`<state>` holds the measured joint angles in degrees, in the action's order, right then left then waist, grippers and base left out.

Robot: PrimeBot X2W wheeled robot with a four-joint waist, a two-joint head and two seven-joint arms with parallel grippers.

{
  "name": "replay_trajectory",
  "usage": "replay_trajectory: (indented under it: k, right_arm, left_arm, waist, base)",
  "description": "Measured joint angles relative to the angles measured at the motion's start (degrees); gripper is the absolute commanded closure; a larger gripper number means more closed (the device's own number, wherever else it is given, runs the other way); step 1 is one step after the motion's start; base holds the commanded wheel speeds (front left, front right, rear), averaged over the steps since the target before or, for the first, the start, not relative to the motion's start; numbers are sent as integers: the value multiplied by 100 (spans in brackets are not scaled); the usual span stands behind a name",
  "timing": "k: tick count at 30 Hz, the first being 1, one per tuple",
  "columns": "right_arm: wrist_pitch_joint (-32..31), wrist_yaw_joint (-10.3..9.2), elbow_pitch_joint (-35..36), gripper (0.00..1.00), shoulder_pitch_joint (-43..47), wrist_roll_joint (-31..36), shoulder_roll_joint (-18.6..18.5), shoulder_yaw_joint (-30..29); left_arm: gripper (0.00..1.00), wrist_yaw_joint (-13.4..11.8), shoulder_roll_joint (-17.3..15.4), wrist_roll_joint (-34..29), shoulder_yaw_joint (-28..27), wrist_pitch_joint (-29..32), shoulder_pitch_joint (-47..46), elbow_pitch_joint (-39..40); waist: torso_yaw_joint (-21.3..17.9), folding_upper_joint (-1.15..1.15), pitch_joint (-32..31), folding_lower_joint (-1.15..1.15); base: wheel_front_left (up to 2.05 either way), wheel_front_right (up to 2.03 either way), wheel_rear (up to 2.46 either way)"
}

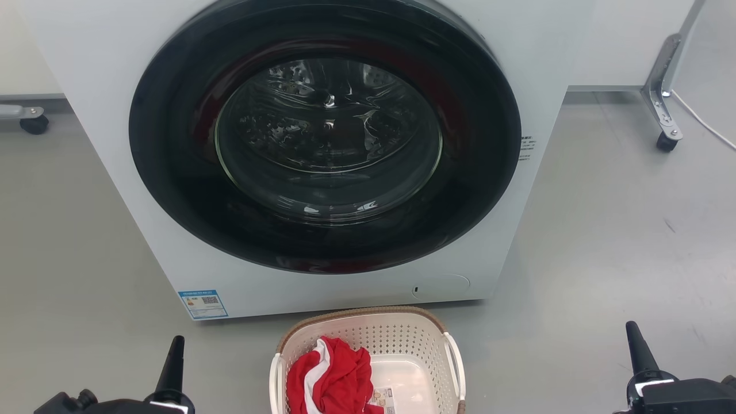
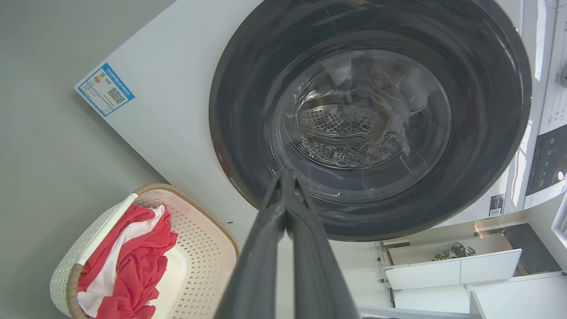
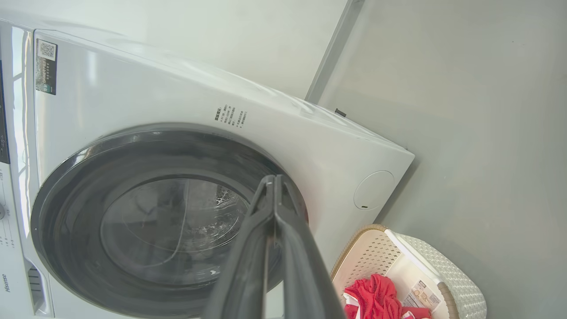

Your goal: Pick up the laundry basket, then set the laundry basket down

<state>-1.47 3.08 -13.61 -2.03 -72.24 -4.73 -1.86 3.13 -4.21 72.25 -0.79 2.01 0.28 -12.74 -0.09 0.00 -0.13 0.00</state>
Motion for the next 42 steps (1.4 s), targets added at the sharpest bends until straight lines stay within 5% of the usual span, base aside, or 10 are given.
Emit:
replay_trajectory:
  k: [26, 42]
  right_arm:
    - [-479, 363, -341, 100, -252, -1884, 210, -560]
    - [-503, 381, -350, 100, -322, -1920, 220, -577]
  left_arm:
    - [100, 353, 166, 1837, -430, 425, -450, -396]
    - [100, 393, 174, 1945, -444, 452, -475, -405]
  waist:
    - [9, 0, 23, 0]
    - [9, 0, 23, 0]
  base:
    - [0, 0, 0]
    - [0, 0, 0]
